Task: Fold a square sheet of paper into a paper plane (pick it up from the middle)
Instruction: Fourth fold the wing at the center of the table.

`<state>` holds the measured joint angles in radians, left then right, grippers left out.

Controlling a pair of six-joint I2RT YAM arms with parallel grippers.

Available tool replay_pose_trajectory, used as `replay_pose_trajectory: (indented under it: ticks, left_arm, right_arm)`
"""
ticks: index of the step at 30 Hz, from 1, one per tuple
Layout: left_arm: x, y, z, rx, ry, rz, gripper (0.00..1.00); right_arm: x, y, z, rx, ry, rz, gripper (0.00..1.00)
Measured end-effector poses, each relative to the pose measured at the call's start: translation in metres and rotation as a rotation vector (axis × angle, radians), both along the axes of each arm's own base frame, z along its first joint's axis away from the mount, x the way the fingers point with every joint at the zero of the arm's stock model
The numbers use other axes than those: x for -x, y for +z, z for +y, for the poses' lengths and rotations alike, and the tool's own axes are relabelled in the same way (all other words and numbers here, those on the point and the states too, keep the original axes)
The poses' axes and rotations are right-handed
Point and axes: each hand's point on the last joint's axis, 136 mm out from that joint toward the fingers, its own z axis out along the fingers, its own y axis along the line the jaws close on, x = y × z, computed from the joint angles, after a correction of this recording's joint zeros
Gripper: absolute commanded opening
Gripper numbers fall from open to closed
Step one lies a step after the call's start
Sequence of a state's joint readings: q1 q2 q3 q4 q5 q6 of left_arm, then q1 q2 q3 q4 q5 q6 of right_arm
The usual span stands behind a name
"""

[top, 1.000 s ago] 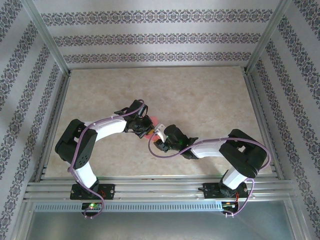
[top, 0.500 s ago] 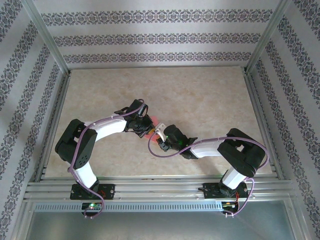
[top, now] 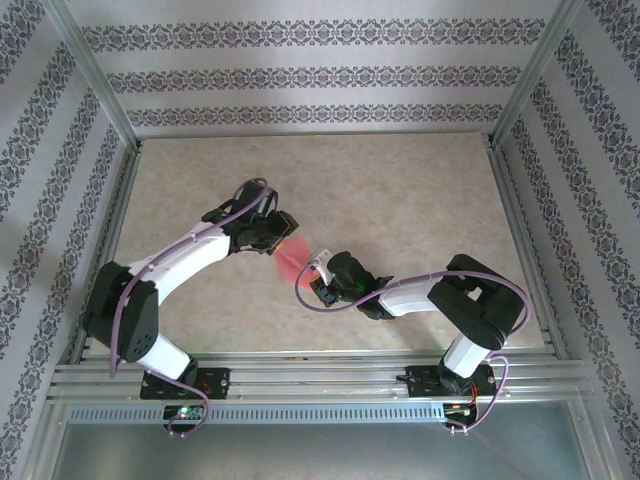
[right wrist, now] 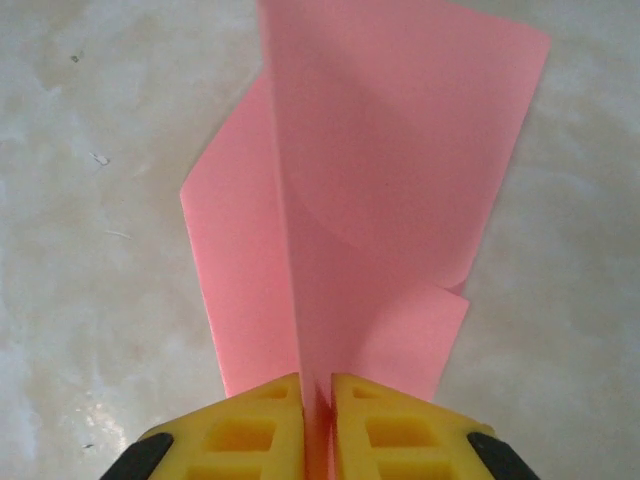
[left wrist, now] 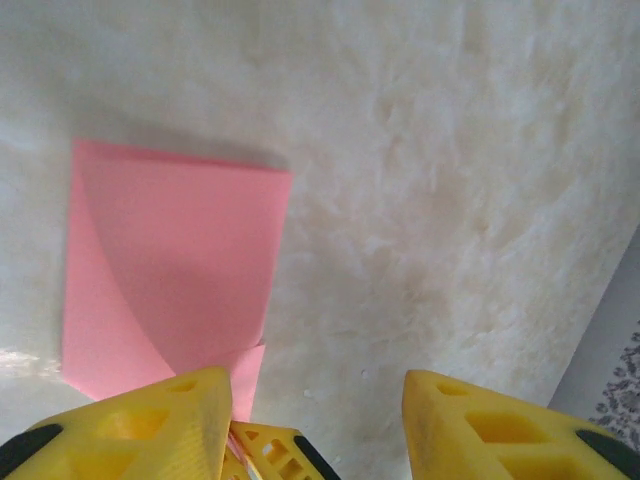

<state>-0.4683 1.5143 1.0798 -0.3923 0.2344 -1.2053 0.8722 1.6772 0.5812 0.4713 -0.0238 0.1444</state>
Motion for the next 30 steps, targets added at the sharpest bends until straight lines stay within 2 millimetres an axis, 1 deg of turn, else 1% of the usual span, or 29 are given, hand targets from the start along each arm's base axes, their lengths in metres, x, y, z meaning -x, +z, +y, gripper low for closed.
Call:
replay_pose_trajectory:
  ticks: [2, 3, 6, 9, 12, 16, 21, 23, 27, 30]
  left_arm:
    - [0.004, 0.006, 0.009, -0.01, 0.019, -0.025, 0.49]
    - [0.009, 0.005, 0.015, -0.018, 0.028, -0.029, 0.49]
    - [0.031, -0.009, 0.03, -0.042, 0.041, -0.013, 0.49]
    - [0.053, -0.026, 0.043, -0.056, 0.047, 0.001, 0.45]
    - [0.067, -0.033, 0.048, -0.044, 0.044, -0.01, 0.41]
    - [0.073, -0.042, 0.043, -0.005, 0.022, -0.019, 0.33]
    - [0.077, -0.061, 0.024, 0.039, -0.024, 0.018, 0.22]
    - [0.075, -0.069, 0.018, 0.047, -0.035, 0.037, 0.19]
    - [0.073, -0.087, 0.012, 0.043, -0.048, 0.084, 0.16]
    - [0.066, -0.094, 0.006, 0.049, -0.057, 0.103, 0.16]
  right_arm:
    - [0.001, -0.002, 0.001, -0.014, -0.003, 0.023, 0.15]
    - [0.002, -0.004, 0.002, -0.025, -0.007, 0.037, 0.15]
    - [0.002, -0.007, 0.002, -0.046, -0.019, 0.074, 0.15]
    - [0.001, -0.007, 0.003, -0.08, -0.035, 0.106, 0.14]
    - [0.0, -0.007, 0.005, -0.116, -0.053, 0.139, 0.13]
    - [-0.002, -0.007, 0.004, -0.165, -0.081, 0.184, 0.13]
    - [-0.002, -0.007, 0.002, -0.209, -0.107, 0.221, 0.14]
    - [-0.001, -0.006, 0.003, -0.219, -0.11, 0.231, 0.14]
    - [-0.002, -0.006, 0.002, -0.228, -0.113, 0.24, 0.14]
    - [-0.002, -0.006, 0.003, -0.23, -0.112, 0.242, 0.15]
